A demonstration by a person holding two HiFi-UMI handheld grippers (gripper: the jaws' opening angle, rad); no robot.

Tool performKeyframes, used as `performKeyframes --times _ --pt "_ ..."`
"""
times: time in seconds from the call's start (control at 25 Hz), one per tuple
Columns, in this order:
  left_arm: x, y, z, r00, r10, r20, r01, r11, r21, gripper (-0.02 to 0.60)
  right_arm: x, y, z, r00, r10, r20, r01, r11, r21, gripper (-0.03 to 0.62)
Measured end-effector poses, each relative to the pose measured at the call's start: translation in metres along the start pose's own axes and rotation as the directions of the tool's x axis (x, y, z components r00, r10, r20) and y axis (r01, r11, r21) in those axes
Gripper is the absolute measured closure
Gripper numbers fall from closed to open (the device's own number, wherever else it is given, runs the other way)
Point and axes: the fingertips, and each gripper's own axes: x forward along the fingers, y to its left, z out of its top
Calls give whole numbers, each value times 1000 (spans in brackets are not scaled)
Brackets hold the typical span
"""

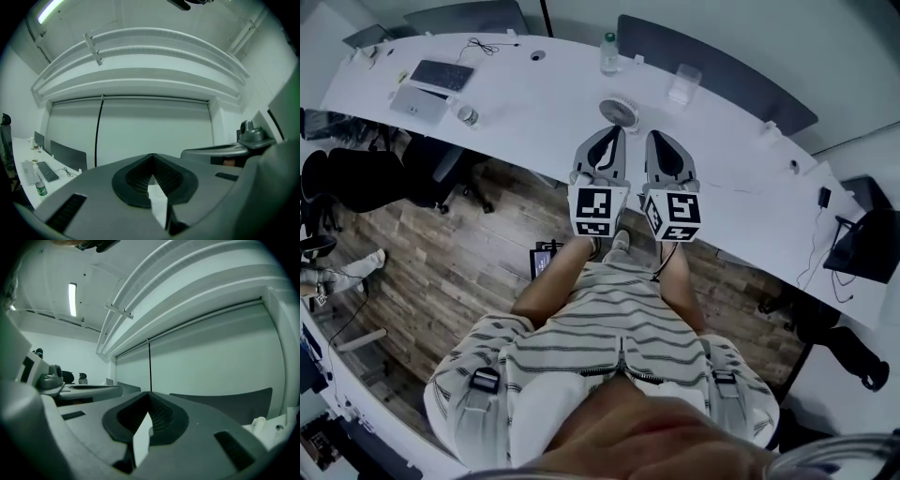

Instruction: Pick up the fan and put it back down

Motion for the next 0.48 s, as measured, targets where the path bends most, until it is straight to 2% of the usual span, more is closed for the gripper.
performKeyframes --times 0.48 --pt "59 -2 -4 998 51 -27 -51 999 -2 574 38 -47 -3 999 47 -15 -47 999 14 582"
